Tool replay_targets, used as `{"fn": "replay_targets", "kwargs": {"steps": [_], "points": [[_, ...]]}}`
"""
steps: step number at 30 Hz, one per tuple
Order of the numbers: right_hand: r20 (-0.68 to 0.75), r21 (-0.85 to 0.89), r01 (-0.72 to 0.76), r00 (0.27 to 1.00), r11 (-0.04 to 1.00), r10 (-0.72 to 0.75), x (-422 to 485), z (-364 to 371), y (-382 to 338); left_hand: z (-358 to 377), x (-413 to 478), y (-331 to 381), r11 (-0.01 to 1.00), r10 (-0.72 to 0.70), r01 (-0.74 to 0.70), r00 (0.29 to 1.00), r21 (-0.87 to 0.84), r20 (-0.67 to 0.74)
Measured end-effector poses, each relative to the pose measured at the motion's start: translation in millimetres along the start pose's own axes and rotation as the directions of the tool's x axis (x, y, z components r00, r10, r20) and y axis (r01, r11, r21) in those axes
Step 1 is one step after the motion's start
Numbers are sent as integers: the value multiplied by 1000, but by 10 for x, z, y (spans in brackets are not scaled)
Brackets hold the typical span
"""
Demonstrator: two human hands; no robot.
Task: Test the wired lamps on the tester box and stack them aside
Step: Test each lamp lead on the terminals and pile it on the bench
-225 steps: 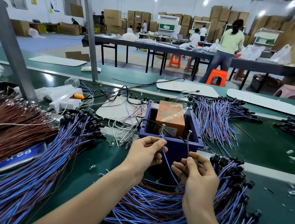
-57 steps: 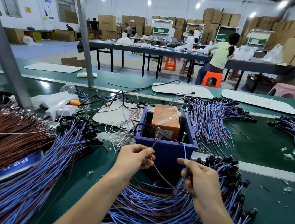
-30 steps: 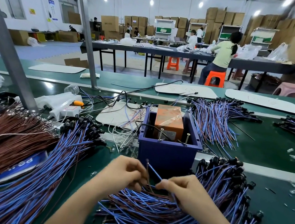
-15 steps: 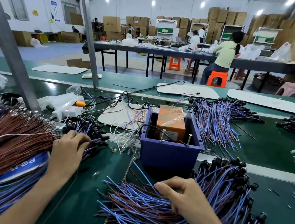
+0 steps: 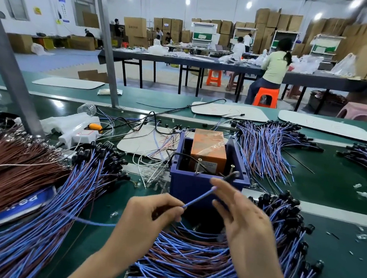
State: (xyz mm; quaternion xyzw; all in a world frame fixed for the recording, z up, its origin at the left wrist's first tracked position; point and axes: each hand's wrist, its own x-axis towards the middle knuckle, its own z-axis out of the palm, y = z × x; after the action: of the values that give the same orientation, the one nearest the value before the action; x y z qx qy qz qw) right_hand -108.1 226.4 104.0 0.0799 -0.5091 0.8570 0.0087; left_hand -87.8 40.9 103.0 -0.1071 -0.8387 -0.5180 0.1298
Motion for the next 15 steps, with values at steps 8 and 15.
{"fn": "replay_targets", "kwargs": {"steps": [8,15], "points": [[-511,141,56,859,988,24,244,-675,-342,-373,-196,-256,973,-173,132,960,188,222],[-290,-897,-172,924,407,-249,213,-716,-167,-449,-150,-117,977,-202,213,958,-30,202]]}}
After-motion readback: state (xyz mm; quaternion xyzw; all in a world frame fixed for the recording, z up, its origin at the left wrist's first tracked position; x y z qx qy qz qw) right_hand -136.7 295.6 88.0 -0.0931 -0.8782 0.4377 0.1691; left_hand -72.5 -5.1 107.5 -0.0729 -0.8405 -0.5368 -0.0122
